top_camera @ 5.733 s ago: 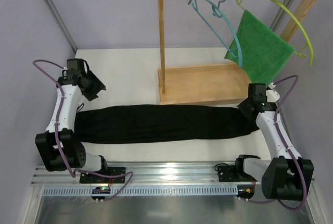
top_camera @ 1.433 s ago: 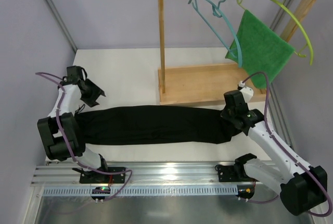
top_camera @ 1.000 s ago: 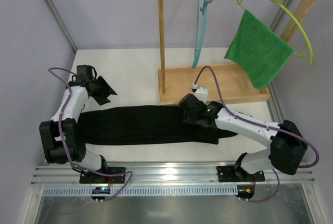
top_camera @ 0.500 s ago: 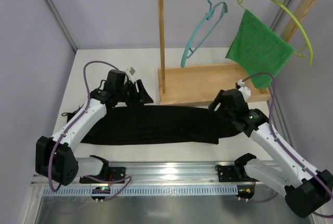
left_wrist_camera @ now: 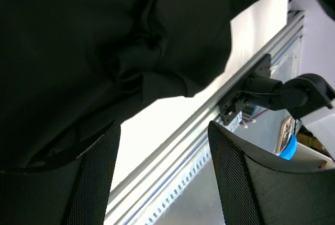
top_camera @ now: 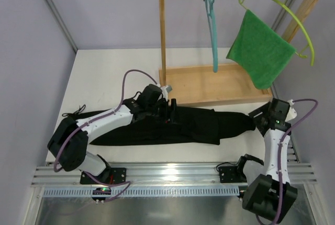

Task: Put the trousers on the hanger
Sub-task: Fold the trousers

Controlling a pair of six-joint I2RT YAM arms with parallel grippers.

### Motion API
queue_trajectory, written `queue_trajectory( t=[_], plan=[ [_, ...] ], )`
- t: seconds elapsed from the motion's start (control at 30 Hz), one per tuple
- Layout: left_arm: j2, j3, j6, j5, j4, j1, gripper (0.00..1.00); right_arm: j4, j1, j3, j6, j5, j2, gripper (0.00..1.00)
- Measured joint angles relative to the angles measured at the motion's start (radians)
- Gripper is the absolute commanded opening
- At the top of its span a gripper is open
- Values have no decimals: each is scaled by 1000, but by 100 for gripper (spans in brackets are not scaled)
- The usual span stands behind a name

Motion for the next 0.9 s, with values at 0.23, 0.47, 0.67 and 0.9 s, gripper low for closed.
queue_trajectory(
  t=[0.23, 0.47, 0.67, 0.9],
  plan=[
    [116, 7, 3, 1, 49, -42, 69, 105, -214, -18, -23, -155, 80, 78],
    [231, 48, 10, -3, 88, -63, 69, 258, -249, -140, -15, -250, 194, 78],
    [278, 80, 22, -36, 90, -63, 68, 319, -251, -145, -32, -243, 241, 60],
    [298, 107, 75, -76, 87, -63, 69, 361, -257, -145, -41, -217, 260, 57]
  ],
)
